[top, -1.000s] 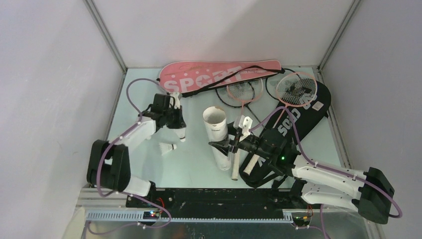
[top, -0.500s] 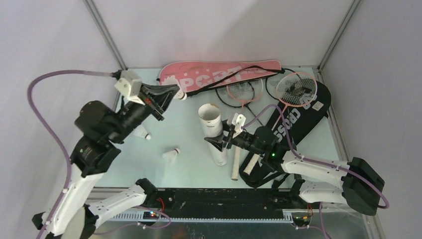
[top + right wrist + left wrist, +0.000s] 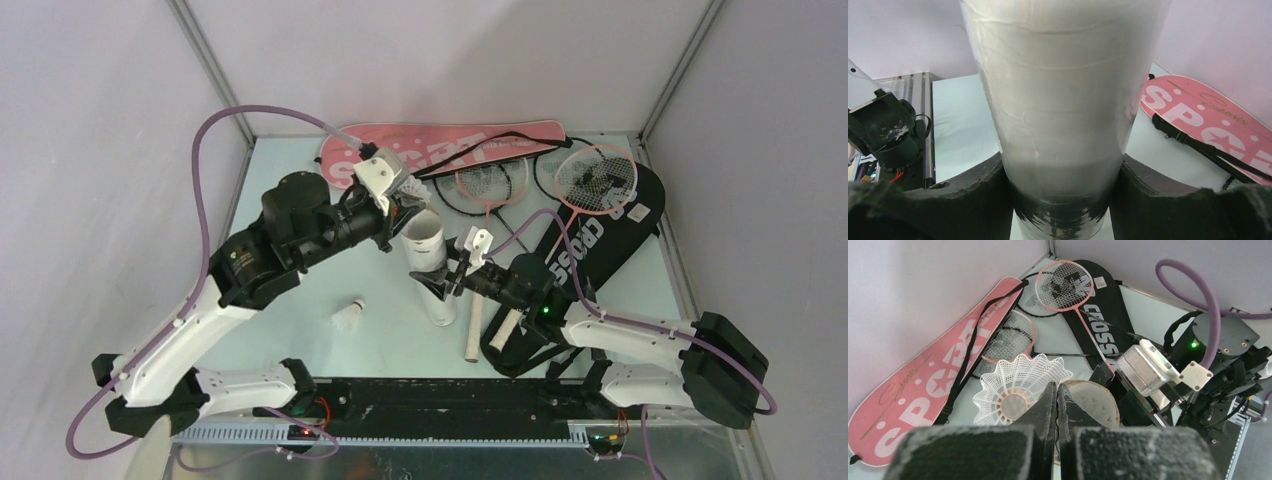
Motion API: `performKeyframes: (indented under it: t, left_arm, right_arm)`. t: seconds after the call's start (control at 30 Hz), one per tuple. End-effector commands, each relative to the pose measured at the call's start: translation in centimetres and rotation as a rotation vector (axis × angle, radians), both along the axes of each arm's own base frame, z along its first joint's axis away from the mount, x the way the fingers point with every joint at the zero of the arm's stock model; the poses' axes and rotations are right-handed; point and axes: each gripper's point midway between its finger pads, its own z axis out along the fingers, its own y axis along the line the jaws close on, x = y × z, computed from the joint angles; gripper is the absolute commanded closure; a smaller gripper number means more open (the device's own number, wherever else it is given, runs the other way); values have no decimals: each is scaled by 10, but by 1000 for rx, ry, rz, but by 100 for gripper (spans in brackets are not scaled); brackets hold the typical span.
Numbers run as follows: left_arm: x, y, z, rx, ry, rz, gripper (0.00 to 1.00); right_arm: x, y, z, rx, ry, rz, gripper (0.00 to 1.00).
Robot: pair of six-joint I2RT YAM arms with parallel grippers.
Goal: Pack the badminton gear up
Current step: Place the shuttlecock at the shuttle tube.
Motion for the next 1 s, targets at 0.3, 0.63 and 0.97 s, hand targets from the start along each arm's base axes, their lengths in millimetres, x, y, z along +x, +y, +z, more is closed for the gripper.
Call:
performKeyframes:
  t: [0.3, 0.63, 0.97]
  left_arm:
    - [-23, 14, 62, -43, -103, -22, 100]
    - [-22, -6, 16, 5, 36, -38, 100]
    - [-2, -15, -23, 55, 147, 73, 78]
  right_arm:
    - [2, -1, 26, 57, -67, -16, 40]
    - [-1, -1, 25, 53, -61, -3, 40]
    - [-6, 1, 26, 50, -65, 17, 37]
